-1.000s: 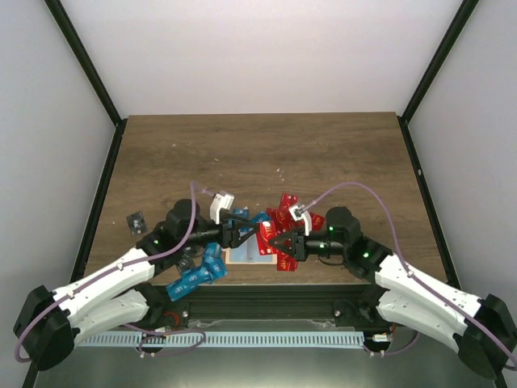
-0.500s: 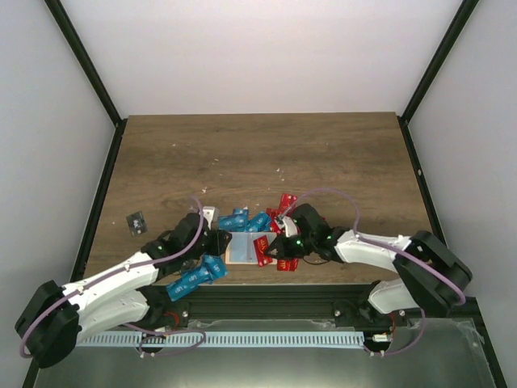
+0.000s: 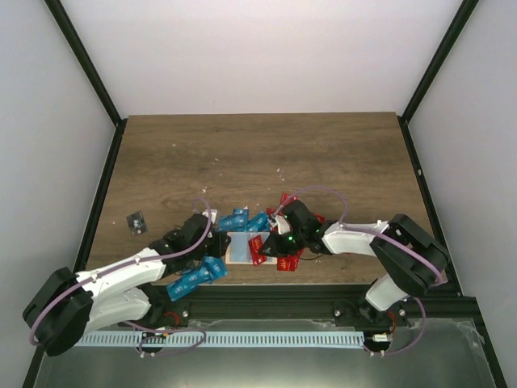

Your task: Put the credit cards into the card holder

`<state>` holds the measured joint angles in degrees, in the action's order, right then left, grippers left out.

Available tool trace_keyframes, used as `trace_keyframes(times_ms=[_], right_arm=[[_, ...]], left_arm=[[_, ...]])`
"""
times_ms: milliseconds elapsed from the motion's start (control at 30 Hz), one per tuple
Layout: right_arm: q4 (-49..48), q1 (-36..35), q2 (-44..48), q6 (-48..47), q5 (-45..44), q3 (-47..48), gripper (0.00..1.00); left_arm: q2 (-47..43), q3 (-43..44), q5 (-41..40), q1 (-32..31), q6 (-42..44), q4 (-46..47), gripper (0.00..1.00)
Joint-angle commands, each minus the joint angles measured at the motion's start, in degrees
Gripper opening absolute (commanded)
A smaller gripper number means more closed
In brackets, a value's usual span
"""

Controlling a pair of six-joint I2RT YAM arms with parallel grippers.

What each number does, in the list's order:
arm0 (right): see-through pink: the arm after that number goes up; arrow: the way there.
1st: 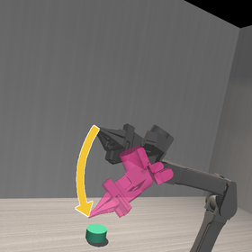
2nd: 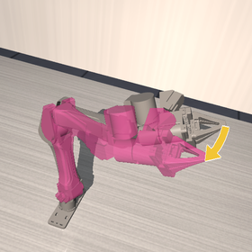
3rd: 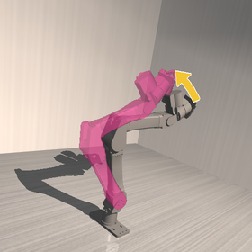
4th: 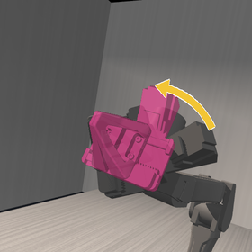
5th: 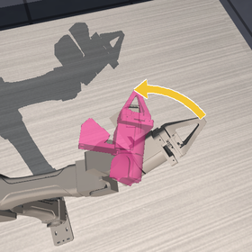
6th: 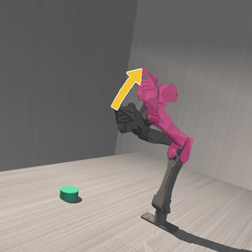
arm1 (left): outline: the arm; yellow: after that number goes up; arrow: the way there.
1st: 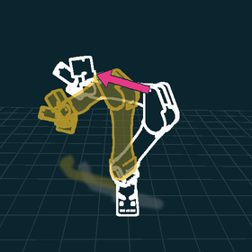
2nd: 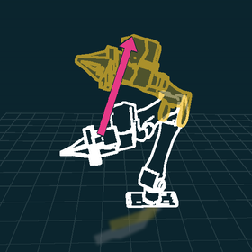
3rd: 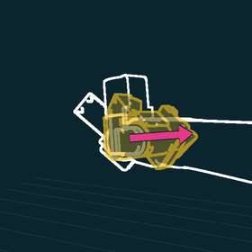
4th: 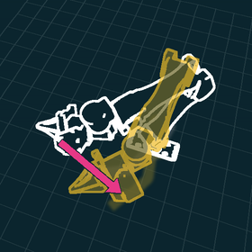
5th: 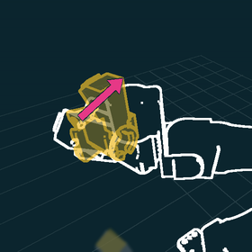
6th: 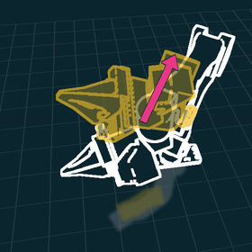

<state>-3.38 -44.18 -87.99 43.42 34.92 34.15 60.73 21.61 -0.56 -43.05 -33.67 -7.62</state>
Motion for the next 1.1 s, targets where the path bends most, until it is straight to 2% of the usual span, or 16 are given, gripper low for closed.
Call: trace_keyframes(times_ms=[0,667,933,1067], right_arm=[[-0.49,-0.09,-1.48,0.09,0.72,2.48,0.01],[-5.29,0.15,-8.09,2.02,4.53,4.88,0.01],[-9.67,0.27,-10.01,3.90,4.59,3.92,0.01],[-7.01,0.58,-9.64,5.64,2.44,4.07,0.01]], left_arm=[[1.49,-0.32,0.88,0.32,0.91,2.35,0.42],[5.99,-2.50,2.42,0.27,-1.13,4.97,0.33],[7.20,-3.31,3.98,0.33,-1.56,6.07,0.24],[7.11,-3.41,3.83,0.25,-1.75,6.08,0.21]])
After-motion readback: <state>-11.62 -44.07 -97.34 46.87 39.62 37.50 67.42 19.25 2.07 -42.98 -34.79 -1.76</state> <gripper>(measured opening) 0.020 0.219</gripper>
